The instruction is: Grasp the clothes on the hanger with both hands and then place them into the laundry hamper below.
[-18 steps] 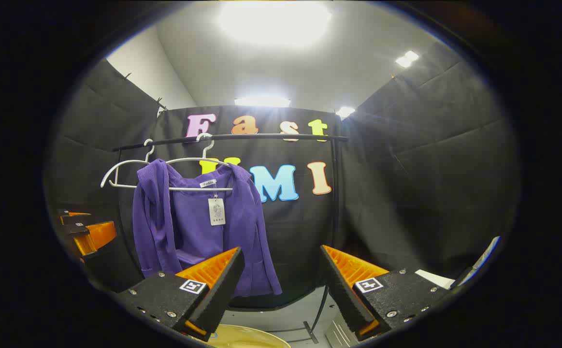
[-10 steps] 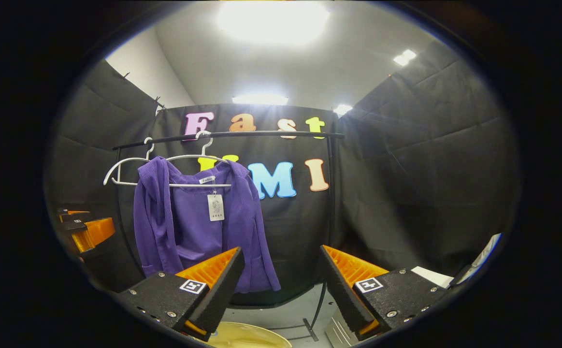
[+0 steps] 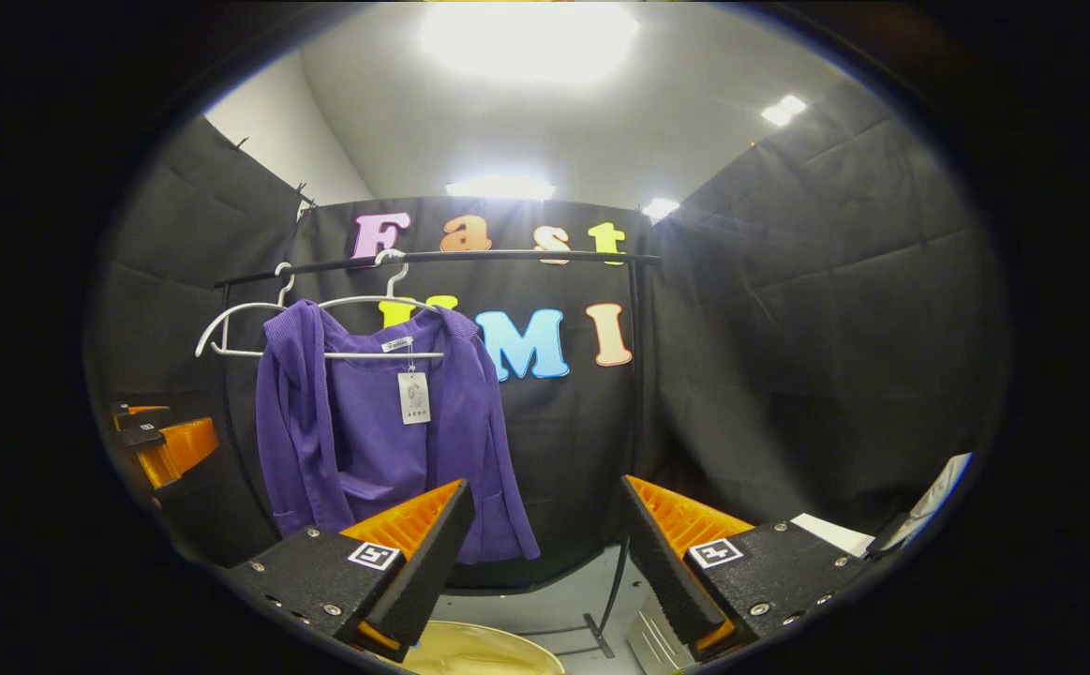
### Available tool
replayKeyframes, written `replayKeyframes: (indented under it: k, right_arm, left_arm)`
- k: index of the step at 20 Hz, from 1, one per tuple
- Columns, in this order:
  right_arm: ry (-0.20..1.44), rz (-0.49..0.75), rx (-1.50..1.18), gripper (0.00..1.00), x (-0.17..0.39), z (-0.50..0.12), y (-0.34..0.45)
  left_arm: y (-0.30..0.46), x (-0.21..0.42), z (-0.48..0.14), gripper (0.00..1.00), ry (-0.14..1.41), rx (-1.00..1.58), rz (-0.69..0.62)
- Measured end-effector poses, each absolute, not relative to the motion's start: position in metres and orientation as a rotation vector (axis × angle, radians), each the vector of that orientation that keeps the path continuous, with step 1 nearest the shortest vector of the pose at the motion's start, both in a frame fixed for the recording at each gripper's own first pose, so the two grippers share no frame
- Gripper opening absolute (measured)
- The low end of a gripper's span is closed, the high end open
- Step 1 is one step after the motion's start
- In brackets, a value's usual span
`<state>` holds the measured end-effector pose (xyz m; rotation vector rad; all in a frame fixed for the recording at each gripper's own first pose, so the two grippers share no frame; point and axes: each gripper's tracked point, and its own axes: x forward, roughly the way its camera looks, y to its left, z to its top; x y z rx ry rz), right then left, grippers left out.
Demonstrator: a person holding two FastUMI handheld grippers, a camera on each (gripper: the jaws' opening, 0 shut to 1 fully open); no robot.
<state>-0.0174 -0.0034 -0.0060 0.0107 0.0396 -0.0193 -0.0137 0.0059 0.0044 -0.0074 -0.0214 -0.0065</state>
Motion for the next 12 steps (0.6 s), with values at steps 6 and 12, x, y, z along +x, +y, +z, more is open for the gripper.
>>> replayKeyframes:
  k: [6,12]
  right_arm:
    - [0.016,0.017,0.025,0.96,0.006,0.015,-0.003]
    - [-0.037,0.095,0.034,0.96,0.057,0.041,0.007]
  left_arm:
    - [0.004,-0.004,0.015,1.0,-0.018,0.0,0.014]
    - [-0.009,0.016,0.037,1.0,-0.034,-0.001,0.056]
